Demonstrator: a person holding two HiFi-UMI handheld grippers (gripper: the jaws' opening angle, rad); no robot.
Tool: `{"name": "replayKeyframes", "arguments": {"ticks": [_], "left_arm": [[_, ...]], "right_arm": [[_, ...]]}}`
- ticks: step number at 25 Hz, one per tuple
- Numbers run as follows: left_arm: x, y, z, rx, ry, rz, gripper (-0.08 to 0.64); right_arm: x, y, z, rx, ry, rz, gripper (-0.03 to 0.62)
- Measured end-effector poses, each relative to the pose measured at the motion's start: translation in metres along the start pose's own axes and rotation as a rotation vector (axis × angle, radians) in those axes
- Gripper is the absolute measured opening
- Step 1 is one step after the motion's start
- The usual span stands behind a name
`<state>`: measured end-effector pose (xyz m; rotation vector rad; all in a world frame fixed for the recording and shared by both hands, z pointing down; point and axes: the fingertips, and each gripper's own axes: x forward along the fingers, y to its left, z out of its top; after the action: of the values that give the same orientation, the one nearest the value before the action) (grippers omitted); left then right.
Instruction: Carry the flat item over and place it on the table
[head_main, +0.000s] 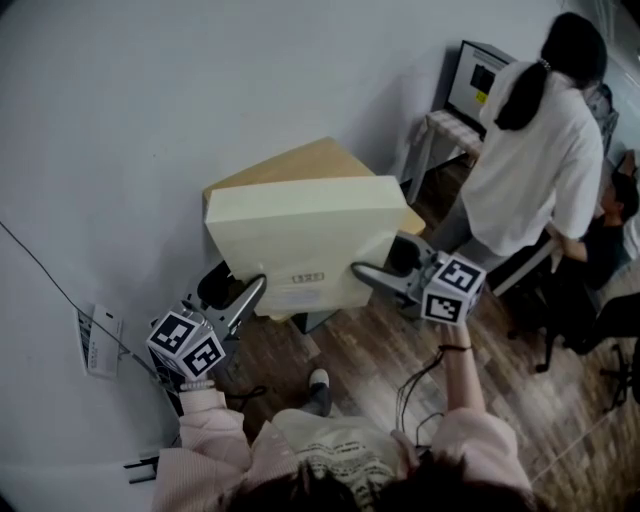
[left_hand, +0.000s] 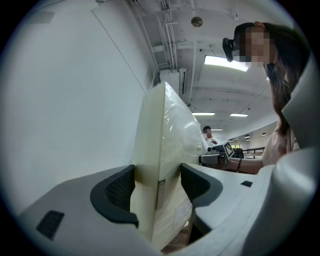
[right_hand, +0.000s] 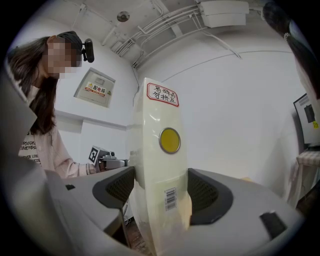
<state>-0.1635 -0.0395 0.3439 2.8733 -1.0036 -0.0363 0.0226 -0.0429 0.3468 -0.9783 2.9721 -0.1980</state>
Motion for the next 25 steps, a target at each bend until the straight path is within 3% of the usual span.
{"name": "replayKeyframes", "arguments": {"ticks": [25], "left_arm": [[0.091, 0.117, -0.012, -0.024, 0.036, 0.005, 0.29]], "right_arm": [[0.088, -0.119, -0.003, 0.019, 0.045, 0.001, 0.341]]}}
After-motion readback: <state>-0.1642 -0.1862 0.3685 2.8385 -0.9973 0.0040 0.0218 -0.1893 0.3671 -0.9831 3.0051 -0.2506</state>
